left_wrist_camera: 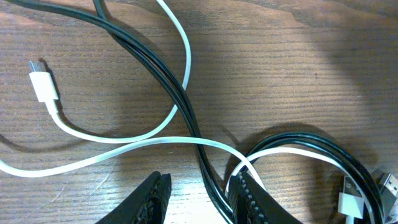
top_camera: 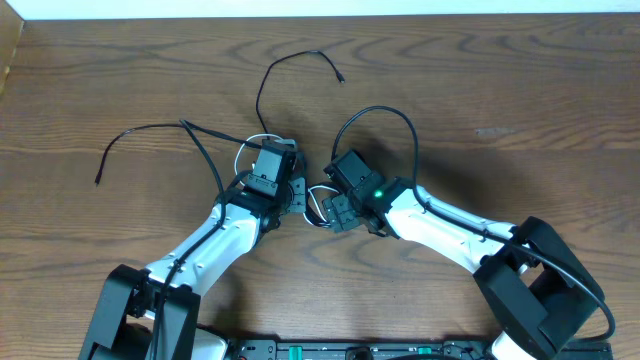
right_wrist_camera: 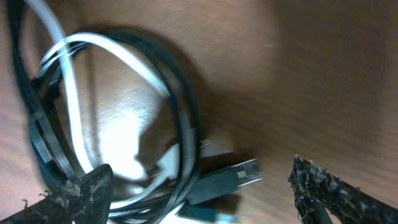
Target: Untangle cables
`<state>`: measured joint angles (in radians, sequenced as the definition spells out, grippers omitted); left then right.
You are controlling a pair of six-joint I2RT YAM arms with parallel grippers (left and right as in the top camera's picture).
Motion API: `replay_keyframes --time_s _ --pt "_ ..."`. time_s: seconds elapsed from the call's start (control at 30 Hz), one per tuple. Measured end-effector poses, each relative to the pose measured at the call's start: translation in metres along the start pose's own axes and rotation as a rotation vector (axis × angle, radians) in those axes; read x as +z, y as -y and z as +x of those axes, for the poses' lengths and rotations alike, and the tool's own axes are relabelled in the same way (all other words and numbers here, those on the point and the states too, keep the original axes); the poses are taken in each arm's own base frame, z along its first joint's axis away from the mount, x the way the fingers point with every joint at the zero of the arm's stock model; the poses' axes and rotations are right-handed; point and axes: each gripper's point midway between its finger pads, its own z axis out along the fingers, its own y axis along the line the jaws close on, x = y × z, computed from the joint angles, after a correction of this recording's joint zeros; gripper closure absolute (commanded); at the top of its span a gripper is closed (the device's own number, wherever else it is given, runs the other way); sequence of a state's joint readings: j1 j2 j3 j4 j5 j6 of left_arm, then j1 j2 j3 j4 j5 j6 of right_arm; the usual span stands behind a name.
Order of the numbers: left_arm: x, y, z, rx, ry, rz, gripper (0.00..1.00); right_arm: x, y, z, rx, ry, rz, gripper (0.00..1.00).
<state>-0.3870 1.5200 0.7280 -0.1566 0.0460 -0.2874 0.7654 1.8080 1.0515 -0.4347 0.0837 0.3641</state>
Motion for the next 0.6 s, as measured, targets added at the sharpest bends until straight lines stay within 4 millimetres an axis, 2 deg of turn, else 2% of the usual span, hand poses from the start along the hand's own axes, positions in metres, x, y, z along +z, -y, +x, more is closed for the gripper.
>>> replay_keyframes --time_s 0.17,0.33,0.6 --pt "0.000 -0.007 -0.002 -0.038 0.012 -0.040 0.63 0.005 0.013 -0.001 0.009 0.009 0.072 0.07" --pt "0.001 -0.014 -0.003 -0.087 0.023 -0.080 0.63 0.015 0.018 0.005 0.015 -0.011 0.100 0.07" --pt "0.022 -0.011 0.007 -0.141 -0.021 -0.058 0.59 0.015 0.018 0.004 0.016 -0.010 0.102 0.07"
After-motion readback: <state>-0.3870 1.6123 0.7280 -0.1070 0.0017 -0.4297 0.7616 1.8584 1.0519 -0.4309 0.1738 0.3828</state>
